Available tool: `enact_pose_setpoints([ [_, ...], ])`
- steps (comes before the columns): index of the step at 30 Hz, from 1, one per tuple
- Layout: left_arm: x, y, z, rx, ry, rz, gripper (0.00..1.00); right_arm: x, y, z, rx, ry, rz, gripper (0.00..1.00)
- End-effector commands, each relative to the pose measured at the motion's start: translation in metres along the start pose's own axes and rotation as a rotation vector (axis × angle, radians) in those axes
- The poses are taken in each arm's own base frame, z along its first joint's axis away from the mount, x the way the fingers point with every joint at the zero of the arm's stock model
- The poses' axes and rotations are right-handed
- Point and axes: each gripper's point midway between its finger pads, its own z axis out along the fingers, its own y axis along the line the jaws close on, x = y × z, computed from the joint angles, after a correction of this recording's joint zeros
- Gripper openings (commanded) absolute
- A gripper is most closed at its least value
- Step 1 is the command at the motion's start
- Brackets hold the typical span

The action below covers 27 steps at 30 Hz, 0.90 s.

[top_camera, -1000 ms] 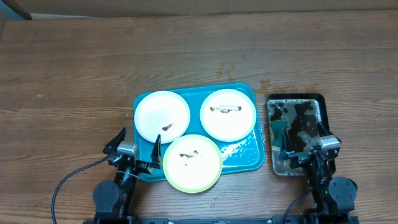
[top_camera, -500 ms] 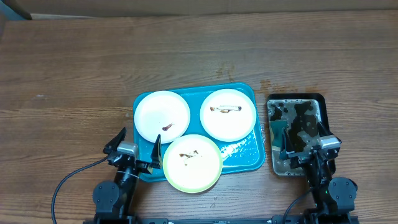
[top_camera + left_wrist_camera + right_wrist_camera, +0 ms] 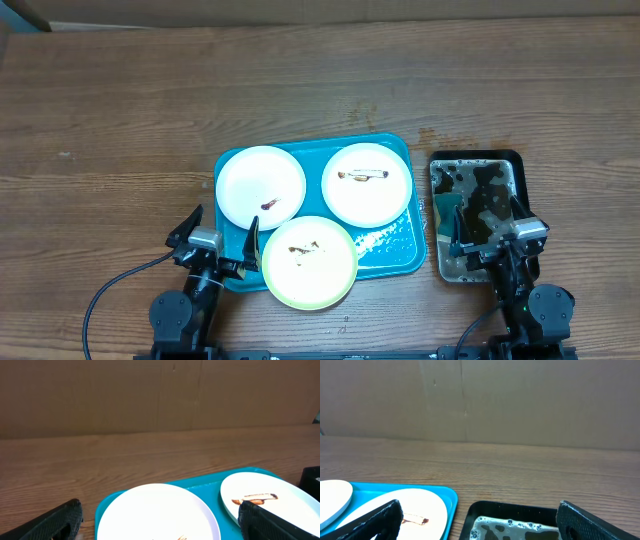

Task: Clean dirty plates on tray and stack at the side

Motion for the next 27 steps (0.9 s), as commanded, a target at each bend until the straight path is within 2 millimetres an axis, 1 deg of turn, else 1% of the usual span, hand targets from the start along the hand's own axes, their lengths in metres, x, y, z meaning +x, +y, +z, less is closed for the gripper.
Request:
enact_pose_setpoints([
  [1,0.0001,-0.0011,-0.0001,0.004,-0.004,0.024,1.00,0.0012,-0.0019,0.0000,0.011,-0.006,-0.004,1.00],
  [11,-0.0002,-0.0016,-0.0001,0.006,-0.005,0.023,1.00,0.0013,-0.0025,0.0000,0.015,-0.005,-0.004,1.00],
  [16,-0.0039,-0.0052,-0.0003,0.027,-0.019,-0.050,1.00,0.0014,-0.0025,0.0000,0.015,-0.005,-0.004,1.00],
  [18,0.0004,-0.0050,-0.0002,0.026,-0.002,-0.060,1.00,0.0014,-0.0025,0.0000,0.015,-0.005,-0.005,1.00],
  [24,0.0006,-0.0044,0.0000,0.023,0.000,-0.064,1.00,0.0013,-0.0024,0.0000,0.015,-0.005,-0.004,1.00],
  [27,0.0038,0.0001,0.0009,-0.002,0.013,-0.067,1.00,0.0012,-0.0030,0.0000,0.018,-0.005,-0.005,1.00],
])
